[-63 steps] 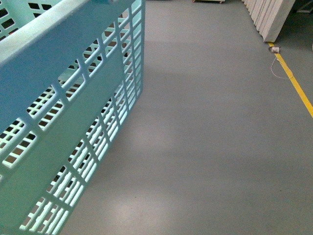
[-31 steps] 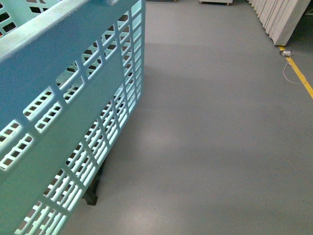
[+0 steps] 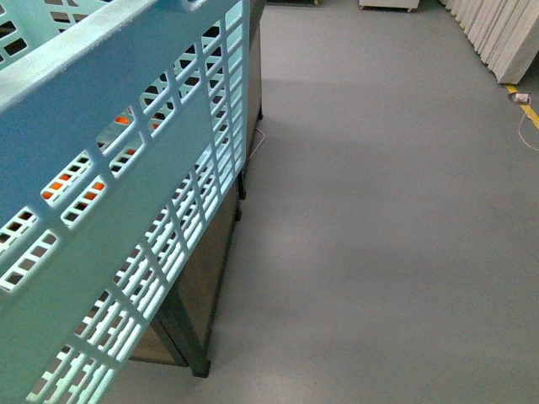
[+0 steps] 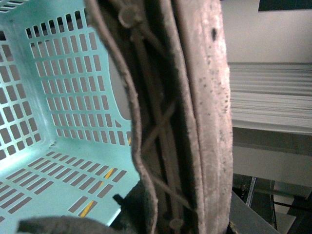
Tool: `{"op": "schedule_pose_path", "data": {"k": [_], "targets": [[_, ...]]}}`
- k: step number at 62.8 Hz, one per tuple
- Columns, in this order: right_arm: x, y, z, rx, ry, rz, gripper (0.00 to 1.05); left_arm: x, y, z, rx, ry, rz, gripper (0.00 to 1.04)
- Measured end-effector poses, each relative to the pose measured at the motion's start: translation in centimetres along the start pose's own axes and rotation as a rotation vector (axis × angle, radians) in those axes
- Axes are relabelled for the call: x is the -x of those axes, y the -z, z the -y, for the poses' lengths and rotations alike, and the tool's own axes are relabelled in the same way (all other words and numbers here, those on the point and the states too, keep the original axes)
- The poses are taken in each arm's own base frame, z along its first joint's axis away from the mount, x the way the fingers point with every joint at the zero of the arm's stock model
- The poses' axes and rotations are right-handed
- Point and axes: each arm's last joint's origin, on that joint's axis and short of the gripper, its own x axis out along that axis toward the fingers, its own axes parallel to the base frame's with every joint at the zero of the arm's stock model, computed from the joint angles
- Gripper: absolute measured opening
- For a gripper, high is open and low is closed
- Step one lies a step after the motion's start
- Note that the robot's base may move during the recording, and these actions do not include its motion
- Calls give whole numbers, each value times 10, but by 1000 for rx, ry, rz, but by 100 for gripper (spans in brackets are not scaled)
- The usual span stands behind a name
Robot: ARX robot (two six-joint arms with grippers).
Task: Pick lemon and mango into basket
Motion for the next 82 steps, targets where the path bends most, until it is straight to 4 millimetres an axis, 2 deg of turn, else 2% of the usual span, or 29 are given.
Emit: {"op": "schedule_pose_path", "data": {"k": [82], "targets": [[0, 0, 0, 0, -2, 0, 96, 0, 0, 0, 0, -1, 0, 14]]}}
